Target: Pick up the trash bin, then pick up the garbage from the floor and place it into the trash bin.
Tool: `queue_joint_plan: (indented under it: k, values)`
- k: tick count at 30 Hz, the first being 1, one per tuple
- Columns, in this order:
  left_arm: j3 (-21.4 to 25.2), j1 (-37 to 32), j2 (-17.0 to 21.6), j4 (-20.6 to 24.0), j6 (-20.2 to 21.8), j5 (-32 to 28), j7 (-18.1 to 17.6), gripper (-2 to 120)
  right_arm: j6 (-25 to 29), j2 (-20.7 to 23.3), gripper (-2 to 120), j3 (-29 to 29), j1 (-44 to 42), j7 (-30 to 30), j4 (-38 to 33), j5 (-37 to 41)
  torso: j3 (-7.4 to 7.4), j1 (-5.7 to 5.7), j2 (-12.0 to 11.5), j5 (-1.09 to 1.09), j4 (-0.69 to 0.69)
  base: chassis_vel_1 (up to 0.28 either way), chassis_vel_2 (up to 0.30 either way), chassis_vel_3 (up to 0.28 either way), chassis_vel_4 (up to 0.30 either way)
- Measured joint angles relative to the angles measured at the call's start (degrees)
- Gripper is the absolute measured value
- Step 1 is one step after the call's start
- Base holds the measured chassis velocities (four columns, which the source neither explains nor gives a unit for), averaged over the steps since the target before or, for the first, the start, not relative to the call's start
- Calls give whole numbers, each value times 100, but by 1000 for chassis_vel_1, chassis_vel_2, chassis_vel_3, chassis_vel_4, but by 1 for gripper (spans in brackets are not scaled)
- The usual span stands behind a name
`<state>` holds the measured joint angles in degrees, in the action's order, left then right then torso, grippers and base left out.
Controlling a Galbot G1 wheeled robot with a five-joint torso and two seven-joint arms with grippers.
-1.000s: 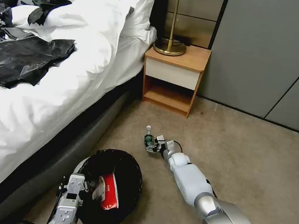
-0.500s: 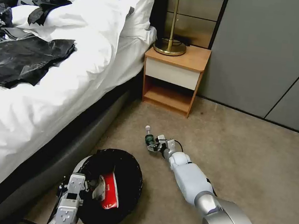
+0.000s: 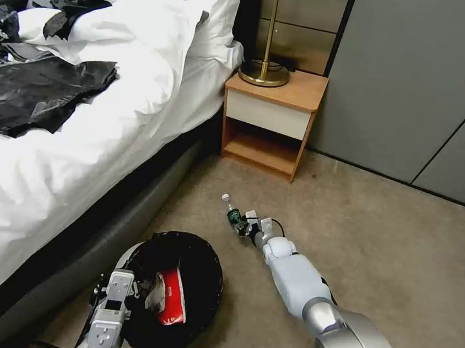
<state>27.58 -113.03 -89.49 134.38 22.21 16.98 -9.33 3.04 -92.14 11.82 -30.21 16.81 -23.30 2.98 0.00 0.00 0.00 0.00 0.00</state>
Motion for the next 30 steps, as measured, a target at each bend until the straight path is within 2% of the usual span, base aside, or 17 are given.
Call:
queue_joint_plan:
  k: [4,18,20,22,23,24,27,28,30]
  values:
    - [-6,4,2,-4,-6,0,0,0,10,-3,9,15,-45,8,30,1,-1,0,0,0,0,0,0,0,0]
    - [-23,9,10,-4,-16,-5,3,0,82,6,9,-13,-151,-108,-169,-13,1,0,0,0,0,0,0,0,0]
    - [13,9,28,-1,-16,-29,4,0,74,8,9,-48,-331,-221,-650,-18,1,1,-1,-1,0,0,0,0,0]
    - [23,11,34,-1,-16,-38,5,0,75,8,9,-49,-390,-247,-810,-20,1,1,-1,-1,0,0,0,0,0]
    - [47,19,48,-1,-16,-61,11,0,93,8,9,-56,-563,-306,-1231,-36,1,0,-1,-2,0,0,0,0,0]
    - [47,19,48,-1,-16,-61,11,0,93,8,9,-56,-563,-306,-1231,-36,1,0,-1,-2,0,0,0,0,0]
    - [89,42,66,-1,-16,-108,18,0,109,7,9,-113,-960,-371,-2192,-58,1,1,-1,0,-1,0,0,0,0]
    - [89,42,66,-1,-16,-108,18,0,109,7,9,-113,-960,-371,-2192,-58,1,1,-1,0,-1,0,0,0,0]
    - [142,83,88,-10,-14,-160,21,0,189,4,9,-173,-1475,-383,-3287,-135,1,1,-1,0,1,0,0,0,0]
